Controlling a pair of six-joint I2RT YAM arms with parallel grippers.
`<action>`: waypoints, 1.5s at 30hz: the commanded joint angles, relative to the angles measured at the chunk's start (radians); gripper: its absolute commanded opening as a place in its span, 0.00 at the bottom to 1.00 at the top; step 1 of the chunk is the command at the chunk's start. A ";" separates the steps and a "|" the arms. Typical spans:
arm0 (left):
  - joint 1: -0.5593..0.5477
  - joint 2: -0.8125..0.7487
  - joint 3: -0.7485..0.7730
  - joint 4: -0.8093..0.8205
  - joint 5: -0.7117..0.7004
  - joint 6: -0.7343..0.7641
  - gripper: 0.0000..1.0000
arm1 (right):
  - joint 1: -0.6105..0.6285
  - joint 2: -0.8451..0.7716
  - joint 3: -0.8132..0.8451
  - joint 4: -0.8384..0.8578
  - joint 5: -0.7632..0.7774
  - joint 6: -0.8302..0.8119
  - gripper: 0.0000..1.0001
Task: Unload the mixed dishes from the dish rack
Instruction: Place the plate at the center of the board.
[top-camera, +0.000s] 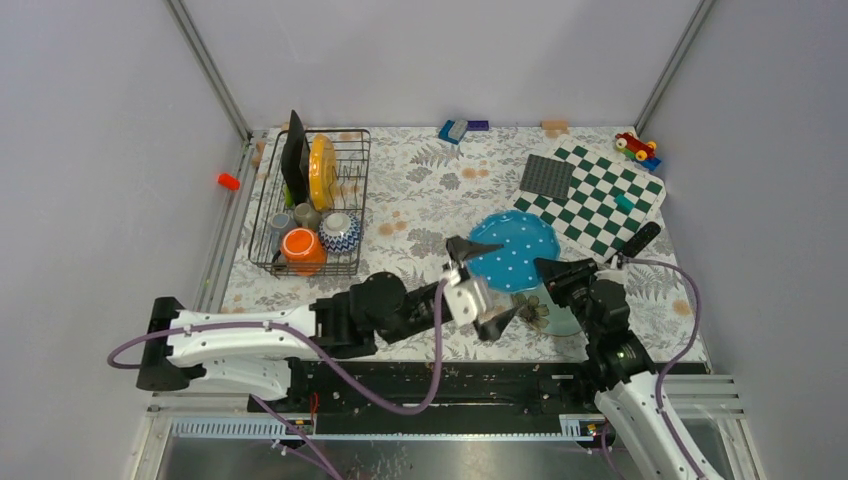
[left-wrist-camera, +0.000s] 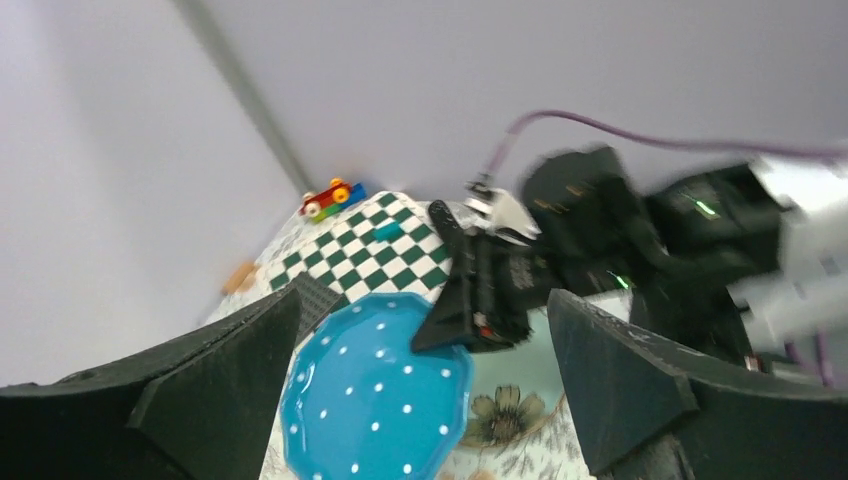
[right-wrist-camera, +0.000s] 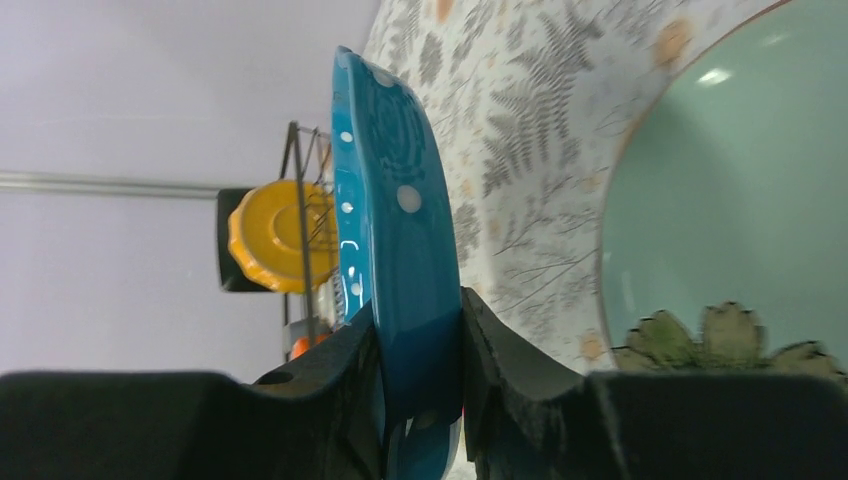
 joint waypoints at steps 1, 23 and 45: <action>0.029 0.045 0.163 0.077 -0.365 -0.259 0.99 | 0.000 -0.188 0.058 -0.077 0.162 -0.078 0.00; 0.305 -0.336 -0.417 -0.123 -0.822 -0.865 0.99 | 0.000 -0.450 0.214 -0.760 0.415 -0.250 0.05; 0.318 -0.261 -0.419 -0.095 -0.806 -0.861 0.99 | 0.000 -0.256 0.120 -0.812 0.430 -0.183 0.36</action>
